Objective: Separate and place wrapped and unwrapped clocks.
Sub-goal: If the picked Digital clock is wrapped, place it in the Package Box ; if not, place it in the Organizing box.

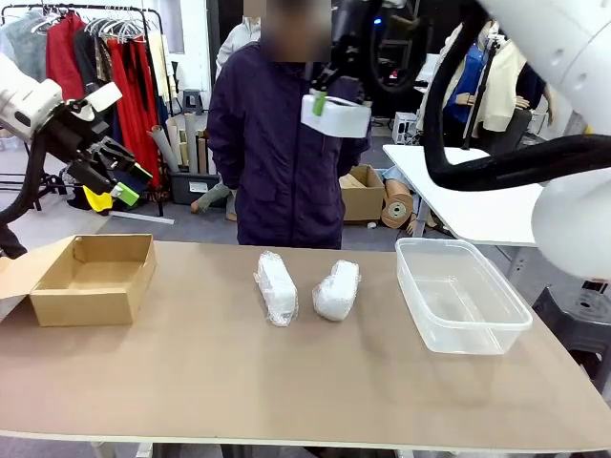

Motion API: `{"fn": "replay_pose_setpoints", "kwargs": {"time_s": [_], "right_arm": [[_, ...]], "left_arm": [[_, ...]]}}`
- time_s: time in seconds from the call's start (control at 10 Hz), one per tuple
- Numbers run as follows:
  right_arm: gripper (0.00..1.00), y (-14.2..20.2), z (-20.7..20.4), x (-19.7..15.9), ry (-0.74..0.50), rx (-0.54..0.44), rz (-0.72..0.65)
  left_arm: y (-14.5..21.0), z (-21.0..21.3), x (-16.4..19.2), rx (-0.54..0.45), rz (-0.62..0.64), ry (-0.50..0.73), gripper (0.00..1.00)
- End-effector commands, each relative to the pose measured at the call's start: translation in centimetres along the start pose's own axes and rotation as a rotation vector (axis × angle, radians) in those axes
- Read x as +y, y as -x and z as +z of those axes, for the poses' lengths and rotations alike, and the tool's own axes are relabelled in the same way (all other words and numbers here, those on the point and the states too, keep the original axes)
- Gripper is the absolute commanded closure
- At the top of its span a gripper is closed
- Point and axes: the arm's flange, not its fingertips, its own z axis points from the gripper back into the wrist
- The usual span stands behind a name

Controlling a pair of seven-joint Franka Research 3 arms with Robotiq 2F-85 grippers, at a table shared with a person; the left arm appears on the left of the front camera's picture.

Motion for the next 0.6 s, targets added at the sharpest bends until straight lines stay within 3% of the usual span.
{"fn": "replay_pose_setpoints", "kwargs": {"time_s": [0.0,0.3,0.5], "right_arm": [[1.00,8.2,-4.9,-5.9,-0.050,0.038,0.007],[1.00,12.4,-6.2,-13.3,-0.036,0.100,-0.021],[1.00,16.0,-7.2,-15.7,0.032,0.112,-0.033]], "left_arm": [[-0.1,0.1,-0.1,-0.004,-0.003,-0.001,0.00],[-0.1,0.1,-0.1,-0.004,-0.003,-0.001,0.00],[-0.1,0.1,-0.1,-0.004,-0.003,-0.001,0.00]]}}
